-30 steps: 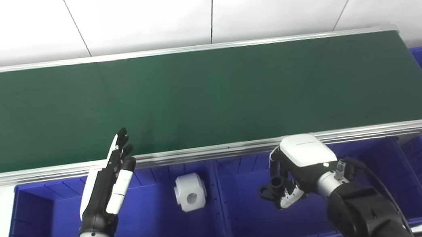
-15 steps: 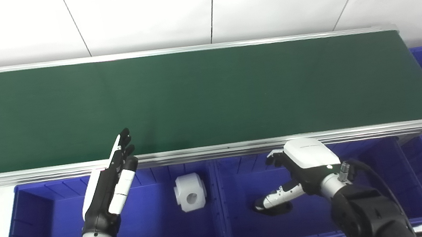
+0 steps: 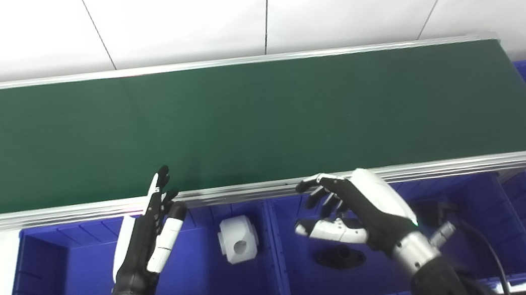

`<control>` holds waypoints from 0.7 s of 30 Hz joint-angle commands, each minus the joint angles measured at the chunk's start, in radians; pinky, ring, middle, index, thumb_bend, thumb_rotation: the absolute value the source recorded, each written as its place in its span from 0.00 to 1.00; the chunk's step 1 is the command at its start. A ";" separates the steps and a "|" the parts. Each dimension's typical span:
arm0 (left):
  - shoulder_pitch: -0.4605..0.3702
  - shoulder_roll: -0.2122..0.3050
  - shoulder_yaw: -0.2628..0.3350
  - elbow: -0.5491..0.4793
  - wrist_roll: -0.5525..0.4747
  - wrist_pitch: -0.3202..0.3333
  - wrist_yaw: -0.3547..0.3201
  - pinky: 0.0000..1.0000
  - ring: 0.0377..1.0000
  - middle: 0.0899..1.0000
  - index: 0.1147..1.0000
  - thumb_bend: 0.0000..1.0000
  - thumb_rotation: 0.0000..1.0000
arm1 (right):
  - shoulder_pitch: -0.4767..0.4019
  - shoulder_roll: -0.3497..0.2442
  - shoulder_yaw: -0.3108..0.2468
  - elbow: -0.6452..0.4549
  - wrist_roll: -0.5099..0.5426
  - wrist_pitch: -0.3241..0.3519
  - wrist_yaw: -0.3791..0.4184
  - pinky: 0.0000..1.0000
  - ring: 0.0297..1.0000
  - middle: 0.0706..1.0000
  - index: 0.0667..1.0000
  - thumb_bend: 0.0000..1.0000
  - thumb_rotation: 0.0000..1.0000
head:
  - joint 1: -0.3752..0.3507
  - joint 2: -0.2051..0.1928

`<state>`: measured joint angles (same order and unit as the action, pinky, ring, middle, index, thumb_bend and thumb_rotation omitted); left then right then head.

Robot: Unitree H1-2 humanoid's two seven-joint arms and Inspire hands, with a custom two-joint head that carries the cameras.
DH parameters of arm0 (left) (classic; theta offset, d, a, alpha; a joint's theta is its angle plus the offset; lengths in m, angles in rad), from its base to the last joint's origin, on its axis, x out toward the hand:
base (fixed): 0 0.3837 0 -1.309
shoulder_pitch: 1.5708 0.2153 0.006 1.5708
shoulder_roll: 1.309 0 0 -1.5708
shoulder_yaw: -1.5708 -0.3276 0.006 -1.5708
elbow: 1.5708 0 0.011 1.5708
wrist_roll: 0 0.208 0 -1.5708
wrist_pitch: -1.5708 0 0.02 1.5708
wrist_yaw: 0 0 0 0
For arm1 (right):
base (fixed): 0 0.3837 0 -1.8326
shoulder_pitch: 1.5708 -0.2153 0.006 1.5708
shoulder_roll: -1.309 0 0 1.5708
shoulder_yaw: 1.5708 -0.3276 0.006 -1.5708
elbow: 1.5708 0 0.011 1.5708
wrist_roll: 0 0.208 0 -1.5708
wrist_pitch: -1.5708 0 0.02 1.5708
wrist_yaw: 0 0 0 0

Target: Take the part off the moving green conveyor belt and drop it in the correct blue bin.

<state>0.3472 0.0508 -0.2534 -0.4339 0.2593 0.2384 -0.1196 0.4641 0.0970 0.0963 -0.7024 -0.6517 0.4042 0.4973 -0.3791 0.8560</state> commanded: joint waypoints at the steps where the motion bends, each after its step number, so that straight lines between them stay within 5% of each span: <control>1: 0.011 -0.013 -0.007 -0.018 0.006 -0.070 0.028 0.92 0.93 1.00 1.00 0.66 1.00 | 0.032 0.106 -0.058 -0.031 0.200 0.057 -0.061 0.59 0.70 0.78 0.82 0.99 1.00 | 0.005 0.000; 5: 0.025 -0.029 -0.006 -0.004 0.012 -0.127 0.060 0.94 0.94 1.00 1.00 0.62 1.00 | 0.094 0.242 -0.099 0.061 0.373 -0.058 -0.240 0.69 0.78 0.85 0.87 0.91 1.00 | 0.039 -0.007; 9: 0.034 -0.038 -0.003 0.008 0.011 -0.151 0.069 0.94 0.95 1.00 1.00 0.60 1.00 | 0.083 0.193 -0.096 0.206 0.458 -0.241 -0.365 0.75 0.80 0.89 0.93 0.91 0.98 | 0.064 -0.019; 13: 0.037 -0.046 -0.005 0.028 0.021 -0.181 0.085 0.93 0.95 1.00 1.00 0.61 0.99 | 0.064 0.142 -0.093 0.314 0.467 -0.392 -0.449 0.70 0.77 0.90 0.95 0.92 0.99 | 0.099 -0.036; 21: 0.049 -0.064 -0.012 0.074 0.040 -0.265 0.131 0.91 0.95 1.00 1.00 0.58 0.94 | 0.064 0.085 -0.050 0.399 0.446 -0.521 -0.531 0.69 0.78 0.91 0.95 0.87 1.00 | 0.147 -0.087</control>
<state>0.3920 -0.0045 -0.2572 -0.3533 0.2889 0.0284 -0.0081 0.5257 0.1845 0.0379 -0.2899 -0.2061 -0.0516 -0.0184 -0.2408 0.7823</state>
